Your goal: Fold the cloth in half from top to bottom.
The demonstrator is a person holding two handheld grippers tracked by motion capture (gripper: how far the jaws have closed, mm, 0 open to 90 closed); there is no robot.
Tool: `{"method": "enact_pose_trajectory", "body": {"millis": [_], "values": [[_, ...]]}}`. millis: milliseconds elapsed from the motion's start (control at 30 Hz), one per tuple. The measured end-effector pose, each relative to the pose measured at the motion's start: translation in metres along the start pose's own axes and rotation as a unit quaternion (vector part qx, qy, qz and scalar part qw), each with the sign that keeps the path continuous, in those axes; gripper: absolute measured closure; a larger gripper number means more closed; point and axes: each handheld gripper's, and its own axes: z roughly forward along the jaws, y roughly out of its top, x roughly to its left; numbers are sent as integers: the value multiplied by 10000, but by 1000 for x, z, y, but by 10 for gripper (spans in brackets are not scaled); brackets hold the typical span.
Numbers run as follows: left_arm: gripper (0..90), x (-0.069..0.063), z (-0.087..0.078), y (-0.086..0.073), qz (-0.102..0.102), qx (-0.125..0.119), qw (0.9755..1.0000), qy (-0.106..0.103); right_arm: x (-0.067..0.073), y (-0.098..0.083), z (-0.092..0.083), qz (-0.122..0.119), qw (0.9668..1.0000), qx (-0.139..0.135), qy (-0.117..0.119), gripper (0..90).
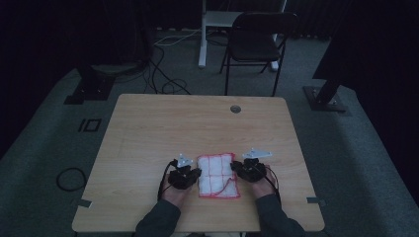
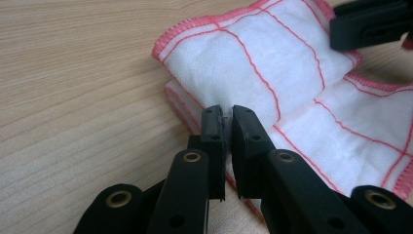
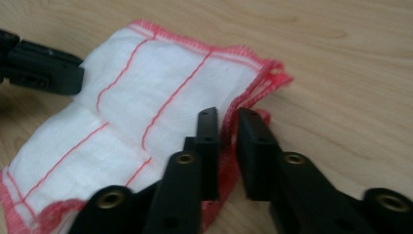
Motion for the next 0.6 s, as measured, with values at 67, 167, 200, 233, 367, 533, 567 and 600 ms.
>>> {"method": "enact_pose_trajectory", "body": {"millis": [67, 167, 200, 233, 367, 533, 567, 600], "values": [[847, 0, 0, 0, 20, 9, 10000, 10, -2, 4, -2, 33, 10000, -60, -18, 690], [846, 0, 0, 0, 29, 6, 10000, 21, -6, 11, -3, 107, 9999, -130, -34, 625], [845, -1, 0, 0, 25, 6, 10000, 25, -6, 13, -3, 121, 9998, -130, -39, 612], [845, 0, 0, 0, 28, 7, 10000, 22, -8, 15, -2, 159, 9998, -117, -38, 597], [840, 0, 0, 0, 42, 6, 10000, 28, -14, 22, 6, 406, 9991, -93, 18, 552], [829, 0, 0, 0, 28, 0, 10000, 20, -22, 25, 19, 813, 9966, -48, 159, 534], [828, 0, 0, 0, 26, -2, 10000, 17, -23, 25, 20, 873, 9960, -13, 170, 534], [825, 0, 0, -1, 19, -8, 10000, 10, -24, 25, 22, 915, 9956, 17, 182, 535]]}}
